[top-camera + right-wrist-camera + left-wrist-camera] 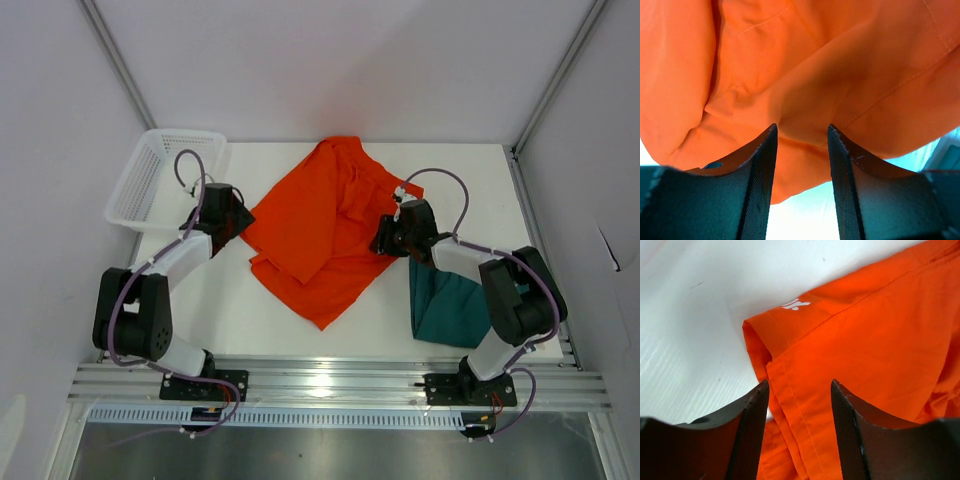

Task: Fold and stack the shorts
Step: Flatten the shorts out

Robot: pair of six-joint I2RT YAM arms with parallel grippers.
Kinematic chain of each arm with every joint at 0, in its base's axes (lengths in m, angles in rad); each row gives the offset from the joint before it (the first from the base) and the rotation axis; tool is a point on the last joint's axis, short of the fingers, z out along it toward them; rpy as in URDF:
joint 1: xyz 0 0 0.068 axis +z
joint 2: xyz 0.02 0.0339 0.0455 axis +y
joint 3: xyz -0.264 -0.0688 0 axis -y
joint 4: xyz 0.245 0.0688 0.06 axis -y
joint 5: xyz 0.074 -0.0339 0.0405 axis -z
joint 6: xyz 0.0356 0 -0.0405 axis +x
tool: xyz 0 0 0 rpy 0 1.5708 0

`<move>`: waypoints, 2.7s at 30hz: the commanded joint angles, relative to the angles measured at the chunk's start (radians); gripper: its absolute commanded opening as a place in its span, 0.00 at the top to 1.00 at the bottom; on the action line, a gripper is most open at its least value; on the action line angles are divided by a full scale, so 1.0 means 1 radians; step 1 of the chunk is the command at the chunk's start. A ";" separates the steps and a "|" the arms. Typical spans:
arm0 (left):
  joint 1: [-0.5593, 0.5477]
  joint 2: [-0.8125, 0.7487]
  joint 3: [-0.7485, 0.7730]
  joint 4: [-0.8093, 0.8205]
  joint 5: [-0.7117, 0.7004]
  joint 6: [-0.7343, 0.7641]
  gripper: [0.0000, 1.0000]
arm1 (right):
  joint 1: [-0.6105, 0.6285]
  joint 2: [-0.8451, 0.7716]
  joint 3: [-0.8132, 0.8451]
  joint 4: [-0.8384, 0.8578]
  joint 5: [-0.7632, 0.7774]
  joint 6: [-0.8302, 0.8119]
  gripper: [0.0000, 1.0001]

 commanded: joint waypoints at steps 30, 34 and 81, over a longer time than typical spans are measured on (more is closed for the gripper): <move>0.074 0.327 0.100 0.290 0.049 -0.007 0.97 | -0.018 -0.190 -0.152 0.265 0.098 0.013 0.55; 0.096 0.336 0.121 0.289 0.083 -0.030 1.00 | -0.073 -0.205 -0.111 0.184 0.129 0.047 0.58; 0.329 0.493 0.536 0.310 0.260 -0.118 1.00 | -0.443 0.379 0.523 -0.081 0.075 0.153 1.00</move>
